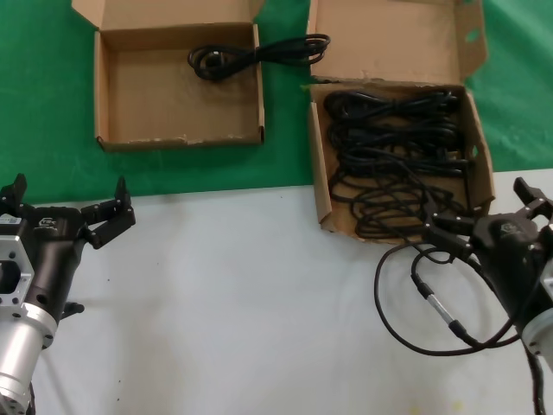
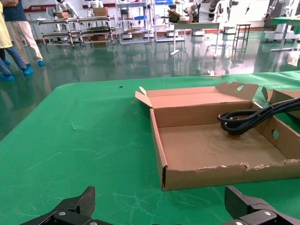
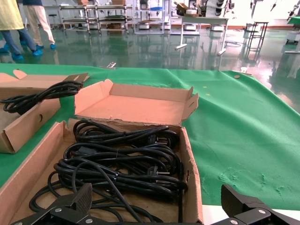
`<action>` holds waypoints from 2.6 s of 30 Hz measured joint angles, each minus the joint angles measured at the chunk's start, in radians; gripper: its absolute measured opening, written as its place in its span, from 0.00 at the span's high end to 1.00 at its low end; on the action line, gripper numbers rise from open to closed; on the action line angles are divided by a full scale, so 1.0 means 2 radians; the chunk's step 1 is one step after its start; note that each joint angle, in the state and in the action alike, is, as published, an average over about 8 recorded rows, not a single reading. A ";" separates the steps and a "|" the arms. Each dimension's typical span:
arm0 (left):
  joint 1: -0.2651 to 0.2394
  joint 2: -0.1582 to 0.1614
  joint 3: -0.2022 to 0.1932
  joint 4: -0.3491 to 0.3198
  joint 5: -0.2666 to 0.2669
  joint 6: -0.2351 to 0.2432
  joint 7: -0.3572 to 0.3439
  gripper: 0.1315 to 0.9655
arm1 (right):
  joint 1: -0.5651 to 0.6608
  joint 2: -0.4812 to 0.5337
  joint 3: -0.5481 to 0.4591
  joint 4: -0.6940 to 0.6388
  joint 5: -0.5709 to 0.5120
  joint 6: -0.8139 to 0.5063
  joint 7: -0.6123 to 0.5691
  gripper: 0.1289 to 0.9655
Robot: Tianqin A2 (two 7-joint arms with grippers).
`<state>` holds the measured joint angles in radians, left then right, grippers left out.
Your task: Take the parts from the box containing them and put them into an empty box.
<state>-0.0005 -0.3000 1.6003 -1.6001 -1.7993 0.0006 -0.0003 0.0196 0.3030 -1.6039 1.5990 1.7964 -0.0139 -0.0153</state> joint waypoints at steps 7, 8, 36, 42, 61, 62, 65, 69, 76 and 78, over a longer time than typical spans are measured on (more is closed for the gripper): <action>0.000 0.000 0.000 0.000 0.000 0.000 0.000 0.00 | 0.000 0.000 0.000 0.000 0.000 0.000 0.000 0.00; 0.000 0.000 0.000 0.000 0.000 0.000 0.000 0.00 | 0.000 0.000 0.000 0.000 0.000 0.000 0.000 0.00; 0.000 0.000 0.000 0.000 0.000 0.000 0.000 0.00 | 0.000 0.000 0.000 0.000 0.000 0.000 0.000 0.00; 0.000 0.000 0.000 0.000 0.000 0.000 0.000 0.00 | 0.000 0.000 0.000 0.000 0.000 0.000 0.000 0.00; 0.000 0.000 0.000 0.000 0.000 0.000 0.000 0.00 | 0.000 0.000 0.000 0.000 0.000 0.000 0.000 0.00; 0.000 0.000 0.000 0.000 0.000 0.000 0.000 0.00 | 0.000 0.000 0.000 0.000 0.000 0.000 0.000 0.00; 0.000 0.000 0.000 0.000 0.000 0.000 0.000 0.00 | 0.000 0.000 0.000 0.000 0.000 0.000 0.000 0.00; 0.000 0.000 0.000 0.000 0.000 0.000 0.000 0.00 | 0.000 0.000 0.000 0.000 0.000 0.000 0.000 0.00; 0.000 0.000 0.000 0.000 0.000 0.000 0.000 0.00 | 0.000 0.000 0.000 0.000 0.000 0.000 0.000 0.00; 0.000 0.000 0.000 0.000 0.000 0.000 0.000 0.00 | 0.000 0.000 0.000 0.000 0.000 0.000 0.000 0.00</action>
<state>-0.0005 -0.3000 1.6003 -1.6001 -1.7993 0.0006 -0.0003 0.0196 0.3030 -1.6039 1.5990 1.7964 -0.0139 -0.0153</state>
